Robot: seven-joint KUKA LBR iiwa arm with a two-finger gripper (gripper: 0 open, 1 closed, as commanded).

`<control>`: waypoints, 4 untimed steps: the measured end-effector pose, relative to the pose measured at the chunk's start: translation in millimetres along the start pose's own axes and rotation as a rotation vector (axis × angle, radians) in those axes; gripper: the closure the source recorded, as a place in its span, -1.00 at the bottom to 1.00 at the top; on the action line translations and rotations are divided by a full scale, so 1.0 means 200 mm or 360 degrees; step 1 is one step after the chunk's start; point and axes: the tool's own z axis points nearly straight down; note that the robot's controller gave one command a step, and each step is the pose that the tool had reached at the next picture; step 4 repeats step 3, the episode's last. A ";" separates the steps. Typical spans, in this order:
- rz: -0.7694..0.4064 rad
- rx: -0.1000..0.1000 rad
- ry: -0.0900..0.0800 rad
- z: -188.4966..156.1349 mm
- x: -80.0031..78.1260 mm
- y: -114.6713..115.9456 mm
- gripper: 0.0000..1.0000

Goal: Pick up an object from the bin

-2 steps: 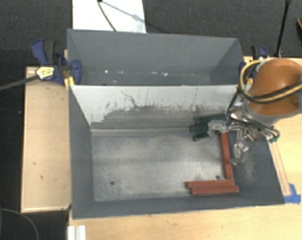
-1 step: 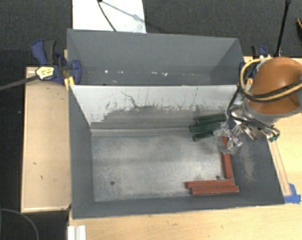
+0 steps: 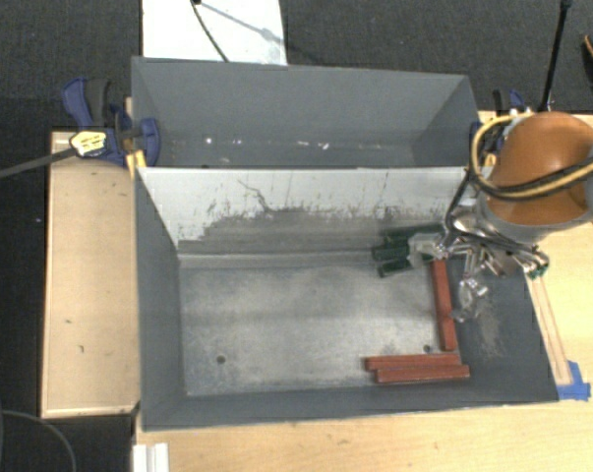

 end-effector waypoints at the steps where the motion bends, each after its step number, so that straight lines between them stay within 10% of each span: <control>1: -0.0779 -0.0015 -0.0006 0.19 0.01 -0.02 -1.00; 2: -0.0771 -0.0006 0.0001 0.19 0.02 -0.03 1.00; 3: -0.0739 0.0014 -0.0007 -0.48 -0.03 -0.01 1.00; 4: -0.0739 0.0014 -0.0007 -0.48 -0.03 -0.01 1.00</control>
Offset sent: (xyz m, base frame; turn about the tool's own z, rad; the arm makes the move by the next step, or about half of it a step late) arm -0.0008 -0.0097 -0.0379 -0.4909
